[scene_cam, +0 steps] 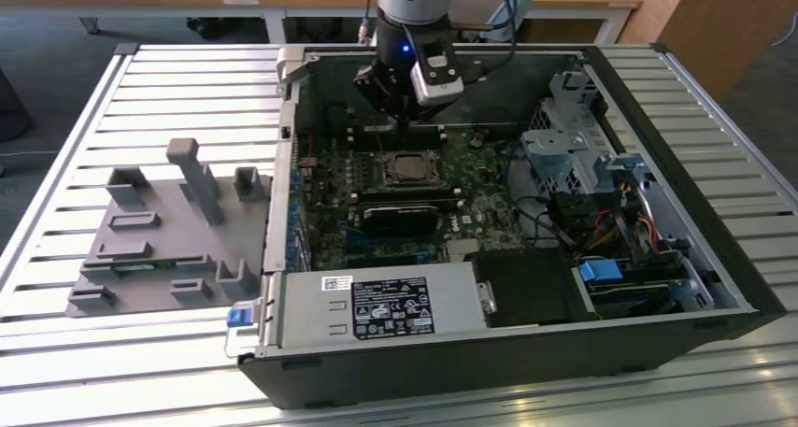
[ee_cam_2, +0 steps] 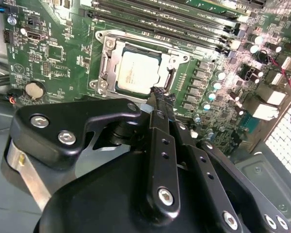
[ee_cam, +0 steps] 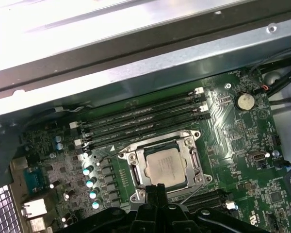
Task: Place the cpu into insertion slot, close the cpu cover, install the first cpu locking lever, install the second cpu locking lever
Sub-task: 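Install the first cpu locking lever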
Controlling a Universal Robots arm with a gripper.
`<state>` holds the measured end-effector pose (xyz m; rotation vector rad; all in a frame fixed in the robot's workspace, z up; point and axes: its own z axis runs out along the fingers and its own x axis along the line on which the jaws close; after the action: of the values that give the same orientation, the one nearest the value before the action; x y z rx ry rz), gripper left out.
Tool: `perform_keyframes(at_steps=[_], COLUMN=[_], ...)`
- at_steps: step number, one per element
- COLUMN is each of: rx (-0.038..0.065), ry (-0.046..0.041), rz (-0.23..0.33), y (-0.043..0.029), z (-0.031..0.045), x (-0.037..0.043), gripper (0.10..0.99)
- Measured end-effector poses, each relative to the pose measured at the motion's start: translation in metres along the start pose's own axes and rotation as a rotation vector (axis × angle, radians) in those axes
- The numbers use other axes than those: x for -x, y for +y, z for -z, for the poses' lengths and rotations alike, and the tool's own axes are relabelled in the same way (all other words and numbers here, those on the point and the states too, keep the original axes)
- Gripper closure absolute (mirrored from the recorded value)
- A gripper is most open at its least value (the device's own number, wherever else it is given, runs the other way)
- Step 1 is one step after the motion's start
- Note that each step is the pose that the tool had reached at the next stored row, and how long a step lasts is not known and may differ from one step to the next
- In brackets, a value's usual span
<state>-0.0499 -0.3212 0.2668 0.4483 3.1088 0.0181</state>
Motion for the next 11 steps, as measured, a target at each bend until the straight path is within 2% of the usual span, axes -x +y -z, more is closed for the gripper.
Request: perform_keyframes(at_steps=[5, 11], rx=[0.003, 0.003], ry=[-0.0084, -0.0094], rz=[0.014, 0.034], y=[-0.0011, -0.0026], z=[0.0000, 0.0000], x=[-0.0035, -0.0082], gripper=[0.980, 0.980])
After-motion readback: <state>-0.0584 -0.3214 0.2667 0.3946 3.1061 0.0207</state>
